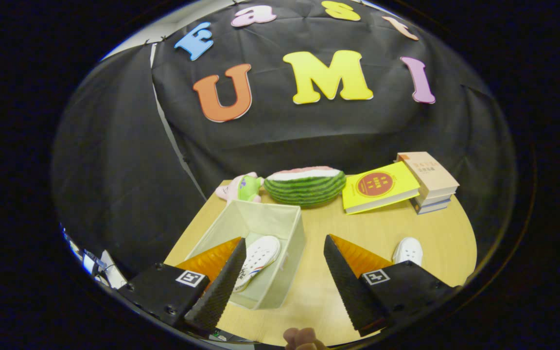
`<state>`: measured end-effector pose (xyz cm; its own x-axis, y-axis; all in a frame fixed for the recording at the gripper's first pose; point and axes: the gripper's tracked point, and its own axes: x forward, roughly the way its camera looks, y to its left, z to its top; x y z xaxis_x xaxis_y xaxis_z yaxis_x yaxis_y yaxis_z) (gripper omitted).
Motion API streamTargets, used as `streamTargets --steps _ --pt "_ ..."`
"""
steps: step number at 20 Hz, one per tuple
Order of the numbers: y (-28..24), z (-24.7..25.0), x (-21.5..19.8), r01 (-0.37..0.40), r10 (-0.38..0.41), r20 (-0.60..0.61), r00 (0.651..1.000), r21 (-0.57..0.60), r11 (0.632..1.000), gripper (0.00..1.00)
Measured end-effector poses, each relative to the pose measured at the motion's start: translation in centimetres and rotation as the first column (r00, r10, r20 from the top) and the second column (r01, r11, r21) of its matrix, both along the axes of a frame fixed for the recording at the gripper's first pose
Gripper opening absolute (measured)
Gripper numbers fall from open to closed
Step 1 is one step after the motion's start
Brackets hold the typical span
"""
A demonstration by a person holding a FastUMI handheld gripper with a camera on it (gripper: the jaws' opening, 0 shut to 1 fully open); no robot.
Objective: Open the storage box then place both shoes into the box .Put the left shoe in first, then the right shoe, with the right side of both shoes facing outward in a uniform manner.
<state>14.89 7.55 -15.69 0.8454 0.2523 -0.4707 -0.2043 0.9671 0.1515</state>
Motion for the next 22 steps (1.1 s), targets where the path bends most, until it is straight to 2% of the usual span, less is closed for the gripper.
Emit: streamTargets --steps 2,4,7,10,17,19,22 --pt "-3.7 2.8 0.2 0.054 -0.052 0.093 0.994 -0.023 0.998 1.00" --pt "-6.5 4.8 -0.8 0.086 -0.080 0.137 0.987 -0.041 0.995 1.00" --pt "-10.6 5.2 -2.0 0.105 -0.094 0.151 0.984 -0.066 0.992 1.00" --pt "-16.1 4.9 -2.4 0.169 -0.152 0.151 0.977 -0.104 0.980 1.00" --pt "-24.5 -4.5 -1.1 0.228 -0.235 -0.052 0.971 -0.120 0.966 1.00" --pt "-26.9 -8.2 -0.5 0.269 -0.285 -0.115 0.952 -0.135 0.953 1.00" --pt "-28.7 -14.7 -0.3 0.291 -0.319 -0.236 0.918 -0.147 0.945 1.00"
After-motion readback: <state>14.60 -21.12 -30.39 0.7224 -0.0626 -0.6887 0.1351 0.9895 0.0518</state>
